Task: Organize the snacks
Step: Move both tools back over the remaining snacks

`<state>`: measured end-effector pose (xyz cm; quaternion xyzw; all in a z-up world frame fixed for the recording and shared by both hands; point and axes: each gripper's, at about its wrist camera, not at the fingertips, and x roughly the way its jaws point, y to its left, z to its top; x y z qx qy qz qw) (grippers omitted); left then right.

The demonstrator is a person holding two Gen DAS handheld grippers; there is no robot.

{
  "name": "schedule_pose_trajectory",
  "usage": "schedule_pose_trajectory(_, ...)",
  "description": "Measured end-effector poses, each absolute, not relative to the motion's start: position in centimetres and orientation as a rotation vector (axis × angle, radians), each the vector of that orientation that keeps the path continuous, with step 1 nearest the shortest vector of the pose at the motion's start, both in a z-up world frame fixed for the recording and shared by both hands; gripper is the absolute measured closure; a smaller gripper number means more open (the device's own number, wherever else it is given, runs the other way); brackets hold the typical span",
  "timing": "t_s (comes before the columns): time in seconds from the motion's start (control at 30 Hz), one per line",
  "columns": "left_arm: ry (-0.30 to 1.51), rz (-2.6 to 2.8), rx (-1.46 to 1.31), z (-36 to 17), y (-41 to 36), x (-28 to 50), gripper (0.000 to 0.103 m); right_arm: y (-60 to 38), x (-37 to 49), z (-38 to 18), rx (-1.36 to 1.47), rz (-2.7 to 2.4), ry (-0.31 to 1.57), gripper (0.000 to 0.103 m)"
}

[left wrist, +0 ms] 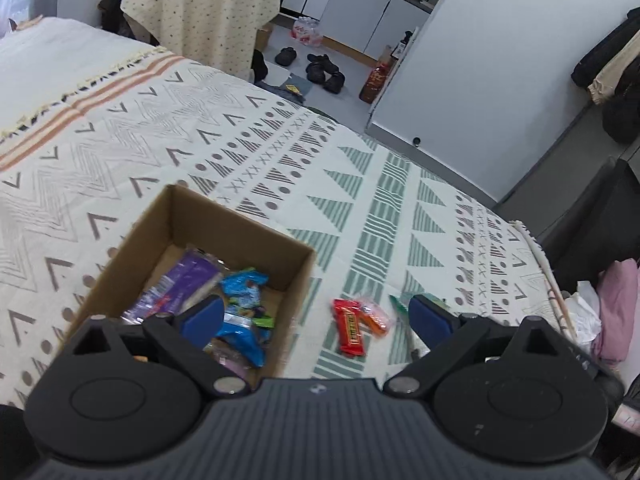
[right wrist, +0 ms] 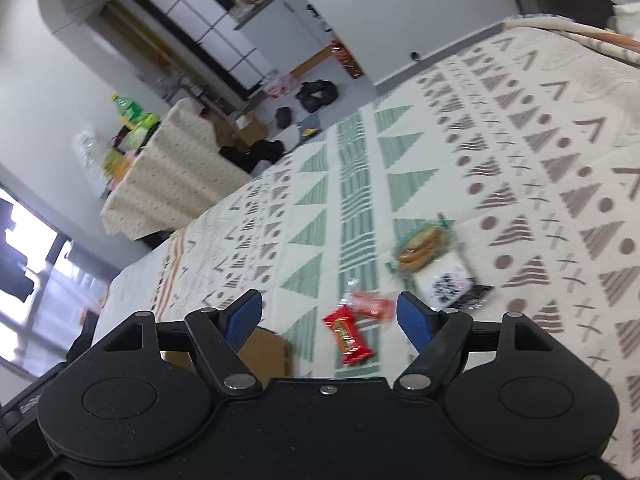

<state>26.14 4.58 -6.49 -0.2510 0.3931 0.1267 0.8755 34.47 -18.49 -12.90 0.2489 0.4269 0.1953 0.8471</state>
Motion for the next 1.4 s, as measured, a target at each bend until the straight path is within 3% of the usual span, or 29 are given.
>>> schedule_pose_trajectory(0.67, 0.885, 0.213, -0.546, -11.3, -1.9, 30.9, 0.008, -23.3, 35.9, -15.4, 0.535, 0.339, 0.954, 0.029)
schedule_pose_trajectory(0.83, 0.903, 0.217, -0.592, -13.3, -2.3, 32.5, 0.019, -23.6, 36.6, -16.6, 0.526, 0.326, 0.973, 0.031)
schedule_pose_trajectory(1.0, 0.923, 0.228, -0.628, -15.0, -2.2, 34.5, 0.043, -23.2, 37.5, -18.0, 0.507, 0.329, 1.008, 0.041)
schedule_pose_trajectory(1.1, 0.935, 0.243, -0.654, -16.1, -2.0, 35.5, 0.051, -22.7, 38.0, -18.7, 0.482, 0.335, 1.023, 0.044)
schedule_pose_trajectory(1.27, 0.956, 0.254, -0.68, -17.7, -1.8, 37.0, 0.06, -21.6, 38.8, -19.7, 0.421, 0.341, 1.032, 0.044)
schedule_pose_trajectory(1.4, 0.984, 0.269, -0.702, -19.1, -1.7, 38.1, 0.063, -20.6, 39.3, -20.3, 0.364, 0.357, 1.028, 0.044)
